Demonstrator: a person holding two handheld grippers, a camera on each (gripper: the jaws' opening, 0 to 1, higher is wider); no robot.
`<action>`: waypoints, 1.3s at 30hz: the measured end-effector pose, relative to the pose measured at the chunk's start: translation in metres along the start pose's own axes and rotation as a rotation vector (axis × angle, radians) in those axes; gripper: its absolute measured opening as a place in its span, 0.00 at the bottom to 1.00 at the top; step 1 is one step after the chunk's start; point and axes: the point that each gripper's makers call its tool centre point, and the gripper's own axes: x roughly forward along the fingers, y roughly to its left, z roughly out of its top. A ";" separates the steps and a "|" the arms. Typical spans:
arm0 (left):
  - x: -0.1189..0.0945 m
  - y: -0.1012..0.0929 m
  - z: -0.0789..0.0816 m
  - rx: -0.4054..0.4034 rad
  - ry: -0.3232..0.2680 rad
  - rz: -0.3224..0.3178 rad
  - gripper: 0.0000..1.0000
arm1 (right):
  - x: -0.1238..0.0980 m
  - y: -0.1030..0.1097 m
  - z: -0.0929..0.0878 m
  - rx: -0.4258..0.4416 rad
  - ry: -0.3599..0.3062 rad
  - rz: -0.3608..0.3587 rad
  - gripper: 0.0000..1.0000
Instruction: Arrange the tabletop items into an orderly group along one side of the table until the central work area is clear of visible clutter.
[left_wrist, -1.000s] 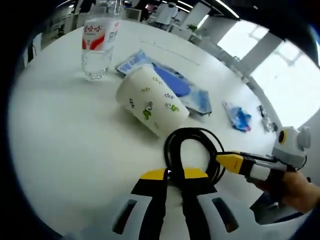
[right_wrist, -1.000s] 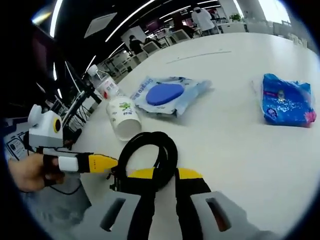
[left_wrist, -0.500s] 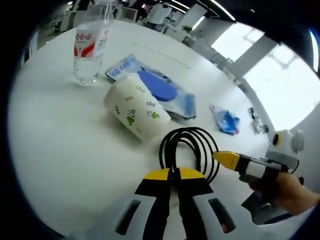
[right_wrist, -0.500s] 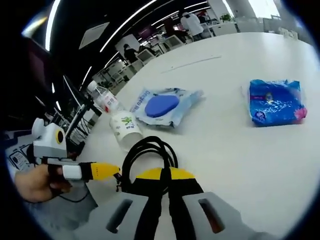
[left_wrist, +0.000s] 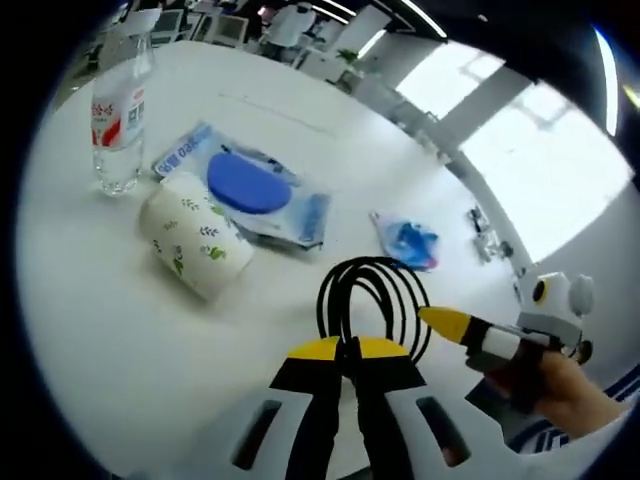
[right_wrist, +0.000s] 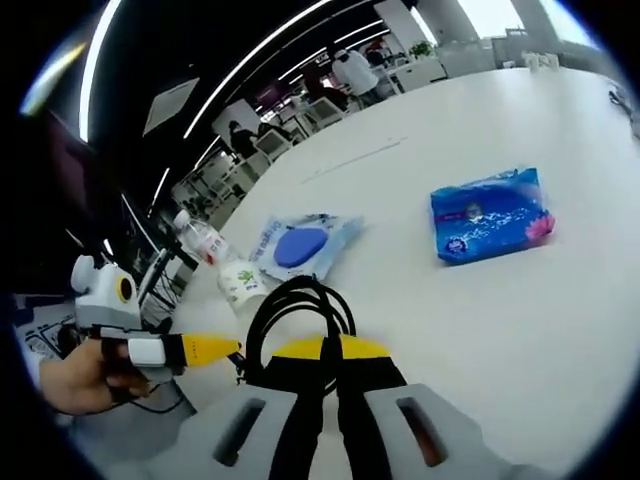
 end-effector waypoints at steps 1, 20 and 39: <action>0.002 -0.004 0.001 0.007 0.002 -0.006 0.00 | -0.003 -0.004 0.003 0.007 -0.012 -0.008 0.00; 0.050 -0.079 0.003 0.084 0.096 -0.104 0.00 | -0.054 -0.065 0.038 0.088 -0.157 -0.124 0.00; 0.089 -0.086 -0.014 0.109 0.164 -0.086 0.00 | -0.056 -0.106 0.042 0.124 -0.164 -0.171 0.00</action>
